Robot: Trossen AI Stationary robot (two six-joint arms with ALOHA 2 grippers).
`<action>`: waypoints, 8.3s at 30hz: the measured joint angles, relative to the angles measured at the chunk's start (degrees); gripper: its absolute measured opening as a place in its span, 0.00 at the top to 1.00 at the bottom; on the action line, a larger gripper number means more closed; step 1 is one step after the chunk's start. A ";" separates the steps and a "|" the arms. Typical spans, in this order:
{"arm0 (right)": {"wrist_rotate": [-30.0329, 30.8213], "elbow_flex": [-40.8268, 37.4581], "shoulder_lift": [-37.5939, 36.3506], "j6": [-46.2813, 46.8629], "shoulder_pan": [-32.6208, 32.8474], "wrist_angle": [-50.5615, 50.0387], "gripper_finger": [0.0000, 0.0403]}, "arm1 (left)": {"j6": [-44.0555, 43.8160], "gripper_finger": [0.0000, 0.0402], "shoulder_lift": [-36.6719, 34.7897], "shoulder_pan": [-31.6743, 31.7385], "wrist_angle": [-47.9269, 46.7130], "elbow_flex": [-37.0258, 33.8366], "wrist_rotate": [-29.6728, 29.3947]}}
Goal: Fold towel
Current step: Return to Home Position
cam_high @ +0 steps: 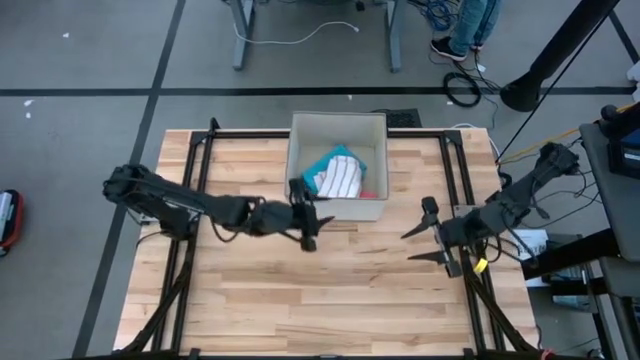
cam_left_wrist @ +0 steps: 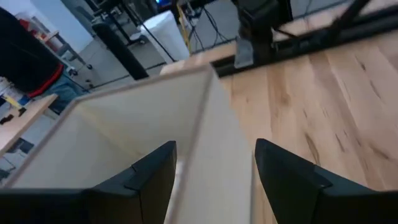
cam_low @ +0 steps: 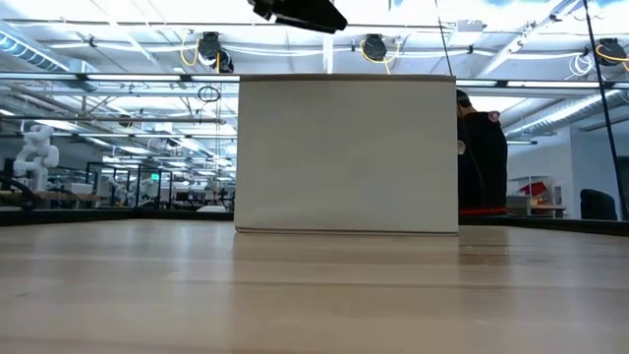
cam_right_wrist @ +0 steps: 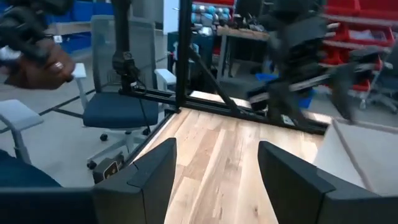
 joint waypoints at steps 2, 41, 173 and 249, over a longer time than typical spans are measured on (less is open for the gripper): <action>0.01 -3.05 0.14 -1.67 0.81 4.17 0.47 | -0.07 0.44 -1.87 1.92 0.10 -0.78 1.59; -0.74 -28.50 -38.45 -19.44 -14.36 10.99 0.49 | -14.25 0.44 -33.77 1.70 57.44 -62.77 3.38; -4.96 -28.46 -38.32 -9.28 -25.58 -6.23 0.61 | -14.85 0.44 -33.77 1.70 50.96 -62.79 3.38; -4.96 -28.46 -38.32 -9.28 -25.58 -6.23 0.61 | -14.85 0.43 -33.77 1.68 50.97 -62.79 3.39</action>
